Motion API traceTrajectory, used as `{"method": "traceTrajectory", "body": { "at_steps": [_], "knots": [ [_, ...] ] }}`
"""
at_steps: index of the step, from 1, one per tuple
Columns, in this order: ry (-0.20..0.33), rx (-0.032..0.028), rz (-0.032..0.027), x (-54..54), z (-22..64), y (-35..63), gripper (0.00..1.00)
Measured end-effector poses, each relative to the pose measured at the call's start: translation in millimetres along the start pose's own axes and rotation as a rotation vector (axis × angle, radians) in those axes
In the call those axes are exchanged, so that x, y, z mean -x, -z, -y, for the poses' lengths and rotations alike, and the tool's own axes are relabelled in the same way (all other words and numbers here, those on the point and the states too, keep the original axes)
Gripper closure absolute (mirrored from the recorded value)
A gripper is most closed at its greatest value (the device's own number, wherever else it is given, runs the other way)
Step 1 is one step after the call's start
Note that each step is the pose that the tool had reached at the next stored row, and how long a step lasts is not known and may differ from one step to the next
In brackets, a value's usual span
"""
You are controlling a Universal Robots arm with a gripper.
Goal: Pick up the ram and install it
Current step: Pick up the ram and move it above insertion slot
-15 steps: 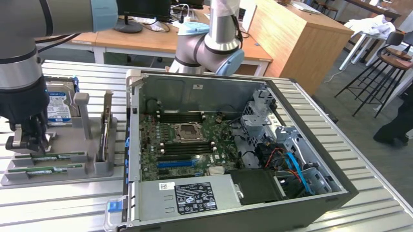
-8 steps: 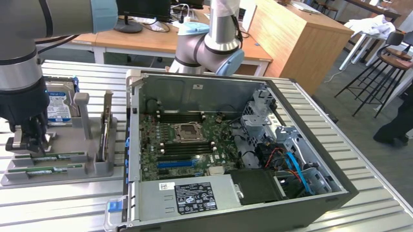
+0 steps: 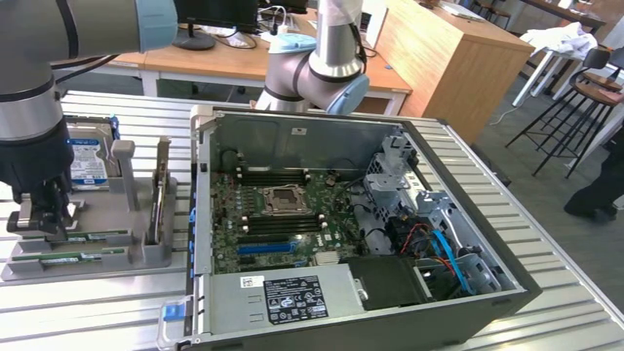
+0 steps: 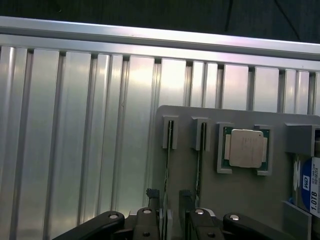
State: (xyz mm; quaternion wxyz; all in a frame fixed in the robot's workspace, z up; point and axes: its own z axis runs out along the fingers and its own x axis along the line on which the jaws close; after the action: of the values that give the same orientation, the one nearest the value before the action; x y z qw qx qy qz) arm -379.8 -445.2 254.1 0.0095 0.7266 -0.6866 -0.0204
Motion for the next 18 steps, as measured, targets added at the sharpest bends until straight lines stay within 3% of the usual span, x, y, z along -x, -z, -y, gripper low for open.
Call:
{"method": "traceTrajectory", "body": {
  "at_steps": [18],
  "knots": [
    [0.0,0.0,-0.0001,-0.4,1.0,-24.3,0.7]
  ]
}}
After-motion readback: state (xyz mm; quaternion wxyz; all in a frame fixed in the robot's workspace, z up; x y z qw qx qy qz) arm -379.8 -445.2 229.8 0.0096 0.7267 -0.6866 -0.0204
